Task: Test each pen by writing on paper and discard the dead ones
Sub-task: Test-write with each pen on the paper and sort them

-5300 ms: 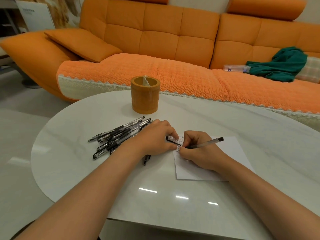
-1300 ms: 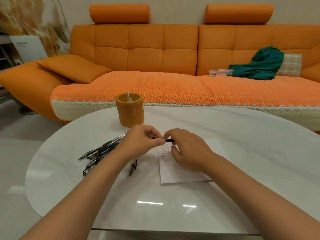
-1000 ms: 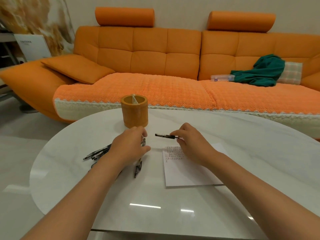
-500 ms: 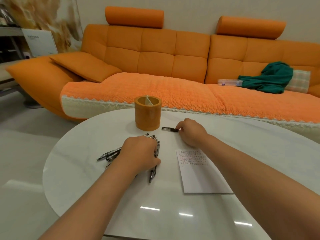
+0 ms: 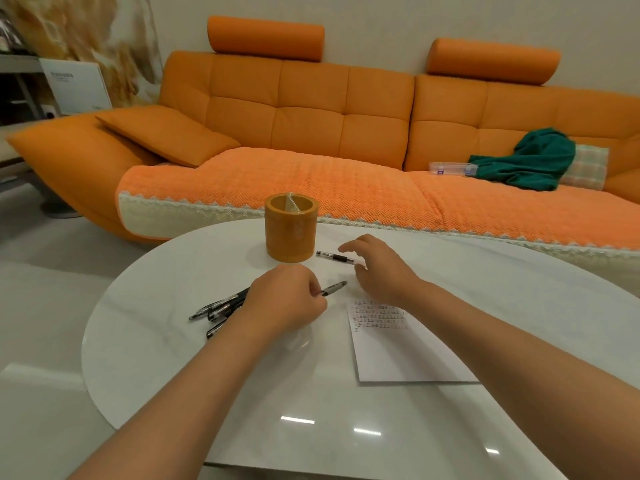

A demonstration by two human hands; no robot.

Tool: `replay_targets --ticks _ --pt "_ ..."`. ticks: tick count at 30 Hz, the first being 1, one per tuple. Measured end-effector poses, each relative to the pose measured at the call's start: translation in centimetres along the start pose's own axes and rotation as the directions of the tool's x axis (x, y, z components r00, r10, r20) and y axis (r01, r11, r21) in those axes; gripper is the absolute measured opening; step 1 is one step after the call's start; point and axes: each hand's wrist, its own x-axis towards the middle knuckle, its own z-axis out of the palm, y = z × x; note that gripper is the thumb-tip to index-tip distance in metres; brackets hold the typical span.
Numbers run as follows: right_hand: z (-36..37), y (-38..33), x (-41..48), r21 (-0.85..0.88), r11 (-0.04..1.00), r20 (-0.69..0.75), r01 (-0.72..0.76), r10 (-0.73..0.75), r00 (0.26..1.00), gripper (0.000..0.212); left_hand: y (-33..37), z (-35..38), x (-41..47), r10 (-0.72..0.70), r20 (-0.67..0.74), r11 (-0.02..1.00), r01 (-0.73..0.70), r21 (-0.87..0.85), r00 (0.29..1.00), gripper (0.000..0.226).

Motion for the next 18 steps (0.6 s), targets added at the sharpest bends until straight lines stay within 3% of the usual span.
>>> replay_targets --ticks 3,8,18 --pt "-1.2 -1.2 -2.6 0.098 0.988 -0.049 0.119 -0.114 0.992 0.052 0.4 0.3 -0.2 0.034 -0.014 0.994 -0.035 -0.099 0.999 0.024" --pt "-1.3 -0.6 -6.0 -0.001 0.966 -0.020 0.258 -0.258 0.966 0.040 2.1 1.3 -0.3 0.166 -0.117 0.954 -0.189 -0.232 0.979 0.022" --pt "-2.0 3.7 -8.6 -0.078 0.991 0.003 0.108 -0.108 0.994 0.031 3.7 2.9 0.5 0.168 -0.054 0.952 -0.176 -0.248 0.984 0.011"
